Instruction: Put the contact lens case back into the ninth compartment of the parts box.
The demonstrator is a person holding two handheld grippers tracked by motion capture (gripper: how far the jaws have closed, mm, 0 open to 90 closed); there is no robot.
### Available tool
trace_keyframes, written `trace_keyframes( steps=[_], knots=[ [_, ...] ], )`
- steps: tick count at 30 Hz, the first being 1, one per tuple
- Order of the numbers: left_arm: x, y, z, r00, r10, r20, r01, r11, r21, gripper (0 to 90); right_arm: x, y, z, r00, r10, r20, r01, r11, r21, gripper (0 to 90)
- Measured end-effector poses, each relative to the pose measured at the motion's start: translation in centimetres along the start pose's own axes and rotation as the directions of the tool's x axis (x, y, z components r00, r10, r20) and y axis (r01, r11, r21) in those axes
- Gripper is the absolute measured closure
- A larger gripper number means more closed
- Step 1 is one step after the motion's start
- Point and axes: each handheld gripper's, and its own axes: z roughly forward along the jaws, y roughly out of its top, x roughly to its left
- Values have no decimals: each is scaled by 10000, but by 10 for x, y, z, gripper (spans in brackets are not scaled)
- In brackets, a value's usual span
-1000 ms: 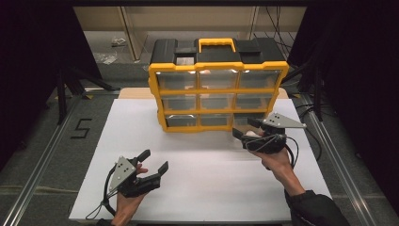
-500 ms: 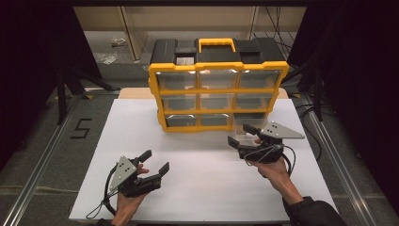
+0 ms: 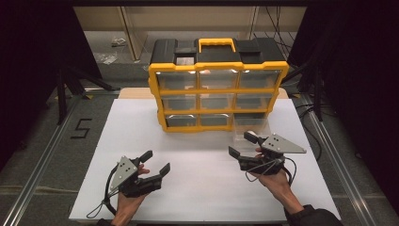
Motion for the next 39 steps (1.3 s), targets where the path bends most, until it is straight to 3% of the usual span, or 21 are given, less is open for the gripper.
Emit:
trace_keyframes(
  steps=[20,24,31,39],
  knots=[
    [-1,0,1,9999,10,125,-10,10000,6,196,10,-19,-16,9999,130,17,-130,9997,-203,181],
    [-2,0,1,9998,42,169,-43,10000,31,195,16,-26,-18,9999,-124,-21,124,9997,-197,175],
    [-2,0,1,9997,46,226,-47,10000,31,194,20,-29,-20,9999,-101,-129,98,9996,-247,164],
    [-4,-1,1,9994,305,171,-307,9995,87,194,20,-34,-25,10000,2,-58,-3,9998,-179,161]
  ],
)
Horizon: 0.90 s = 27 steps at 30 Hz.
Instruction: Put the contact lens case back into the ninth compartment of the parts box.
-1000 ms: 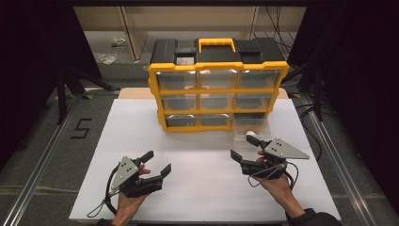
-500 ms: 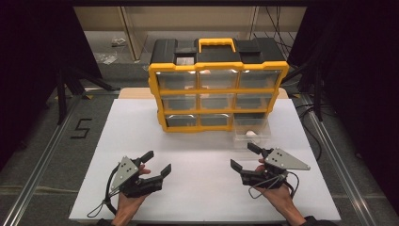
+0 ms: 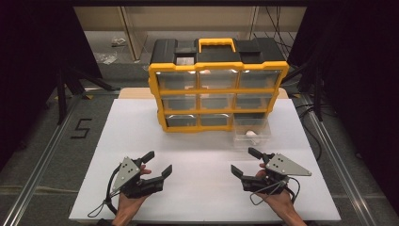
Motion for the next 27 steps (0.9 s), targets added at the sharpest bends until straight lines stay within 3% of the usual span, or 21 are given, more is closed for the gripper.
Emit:
trace_keyframes(
  steps=[13,27],
  knots=[
    [0,0,0,9999,-122,73,122,9999,17,194,3,-15,-13,9998,-43,201,39,9998,177,158],
    [-1,-1,1,9999,-120,117,120,9999,9,193,3,-16,-20,9994,88,322,-88,10000,-2,151]
  ],
)
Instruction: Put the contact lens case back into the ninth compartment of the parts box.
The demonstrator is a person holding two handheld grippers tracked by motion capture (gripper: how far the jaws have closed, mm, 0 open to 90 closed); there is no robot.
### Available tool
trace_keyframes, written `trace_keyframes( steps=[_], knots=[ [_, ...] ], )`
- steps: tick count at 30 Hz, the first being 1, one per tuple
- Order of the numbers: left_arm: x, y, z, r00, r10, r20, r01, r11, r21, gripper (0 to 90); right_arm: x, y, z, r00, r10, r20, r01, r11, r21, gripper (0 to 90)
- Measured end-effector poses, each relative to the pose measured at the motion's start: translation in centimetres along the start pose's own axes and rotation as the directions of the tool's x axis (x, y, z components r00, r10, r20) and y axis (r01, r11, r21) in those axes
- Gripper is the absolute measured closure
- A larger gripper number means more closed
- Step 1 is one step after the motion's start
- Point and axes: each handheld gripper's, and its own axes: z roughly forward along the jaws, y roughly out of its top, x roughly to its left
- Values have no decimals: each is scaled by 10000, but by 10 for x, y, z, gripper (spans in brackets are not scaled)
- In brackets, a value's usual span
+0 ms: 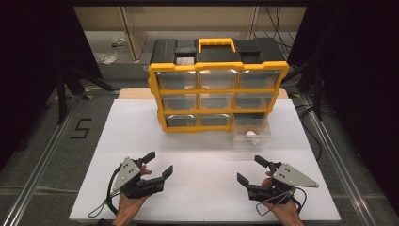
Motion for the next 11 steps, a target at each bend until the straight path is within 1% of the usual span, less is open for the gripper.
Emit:
trace_keyframes(
  steps=[11],
  knots=[
    [0,0,0,10000,-4,-7,4,10000,21,192,-1,0,0,10000,-30,72,30,10000,-1,151]
  ],
)
